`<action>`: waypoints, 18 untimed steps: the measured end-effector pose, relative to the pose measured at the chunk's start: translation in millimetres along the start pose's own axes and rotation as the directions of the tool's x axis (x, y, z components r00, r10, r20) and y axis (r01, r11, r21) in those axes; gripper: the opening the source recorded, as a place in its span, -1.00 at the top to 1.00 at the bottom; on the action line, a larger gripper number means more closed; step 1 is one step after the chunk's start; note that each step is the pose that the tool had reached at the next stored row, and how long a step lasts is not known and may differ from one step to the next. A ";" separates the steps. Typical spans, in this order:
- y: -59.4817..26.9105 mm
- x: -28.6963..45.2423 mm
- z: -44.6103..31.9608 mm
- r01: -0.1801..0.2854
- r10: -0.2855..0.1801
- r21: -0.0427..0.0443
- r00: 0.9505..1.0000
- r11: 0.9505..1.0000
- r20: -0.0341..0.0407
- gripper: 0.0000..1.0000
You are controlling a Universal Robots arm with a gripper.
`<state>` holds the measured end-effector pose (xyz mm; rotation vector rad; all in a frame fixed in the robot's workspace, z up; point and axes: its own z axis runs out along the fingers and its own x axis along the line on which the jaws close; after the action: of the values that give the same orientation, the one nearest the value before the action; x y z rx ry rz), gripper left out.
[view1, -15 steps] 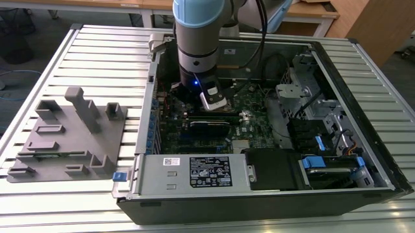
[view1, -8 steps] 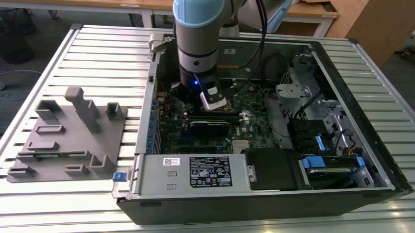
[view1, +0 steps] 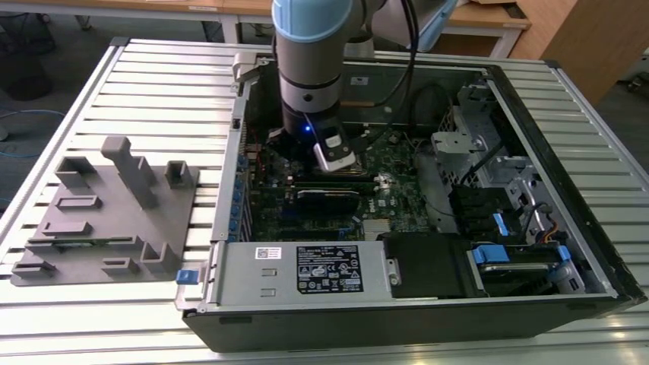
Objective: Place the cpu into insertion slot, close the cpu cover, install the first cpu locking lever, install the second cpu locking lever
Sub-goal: 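Install the second cpu locking lever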
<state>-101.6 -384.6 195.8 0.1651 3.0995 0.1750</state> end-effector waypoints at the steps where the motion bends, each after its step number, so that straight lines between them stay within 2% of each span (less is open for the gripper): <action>1: 0.3 -0.3 0.0 0.000 0.000 0.000 1.000 1.000 0.000 0.79; 13: 0.5 -1.4 2.2 0.000 0.000 0.000 1.000 1.000 0.000 0.79; 18: 0.7 -1.4 0.8 0.000 0.000 0.000 1.000 1.000 0.000 0.79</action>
<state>-100.1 -384.0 195.1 0.1652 3.0995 0.1753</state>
